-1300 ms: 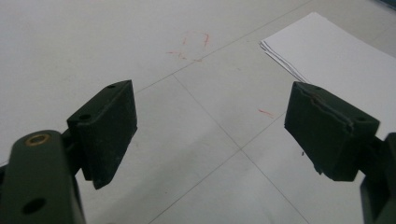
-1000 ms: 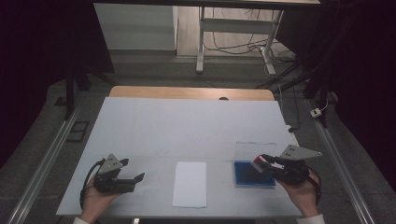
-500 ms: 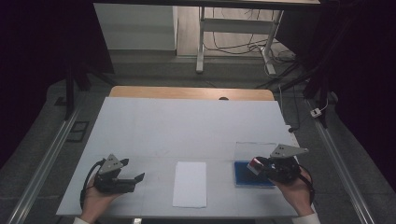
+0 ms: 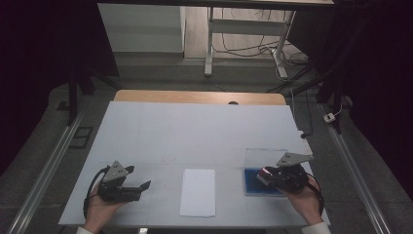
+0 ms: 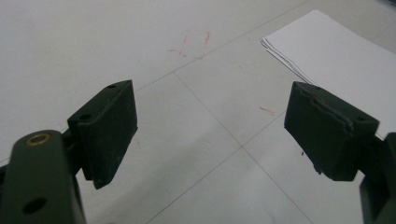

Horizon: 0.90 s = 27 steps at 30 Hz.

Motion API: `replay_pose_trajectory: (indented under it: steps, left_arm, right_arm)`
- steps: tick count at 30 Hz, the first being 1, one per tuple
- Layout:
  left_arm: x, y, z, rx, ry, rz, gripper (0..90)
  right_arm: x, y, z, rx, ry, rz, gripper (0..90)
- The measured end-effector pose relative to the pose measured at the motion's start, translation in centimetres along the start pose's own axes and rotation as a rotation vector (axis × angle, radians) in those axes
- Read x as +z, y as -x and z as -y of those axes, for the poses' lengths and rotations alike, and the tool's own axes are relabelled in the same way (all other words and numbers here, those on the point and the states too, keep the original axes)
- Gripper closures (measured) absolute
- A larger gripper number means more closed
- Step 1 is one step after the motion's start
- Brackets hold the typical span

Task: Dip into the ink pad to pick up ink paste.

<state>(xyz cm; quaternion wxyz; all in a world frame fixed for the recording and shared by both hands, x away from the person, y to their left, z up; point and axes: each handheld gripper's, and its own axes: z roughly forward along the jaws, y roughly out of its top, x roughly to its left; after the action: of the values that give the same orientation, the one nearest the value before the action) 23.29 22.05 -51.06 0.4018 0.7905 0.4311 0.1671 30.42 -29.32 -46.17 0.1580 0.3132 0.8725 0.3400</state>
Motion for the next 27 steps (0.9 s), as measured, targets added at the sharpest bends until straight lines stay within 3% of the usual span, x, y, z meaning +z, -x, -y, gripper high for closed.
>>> replay_pose_trajectory:
  steps: [27]
  left_arm:
    - [0.04, 0.04, 0.04, 0.006, -0.007, 0.000, 17.4]
  right_arm:
    - [0.82, 0.00, 0.32, -0.014, -0.020, 0.010, 70.4]
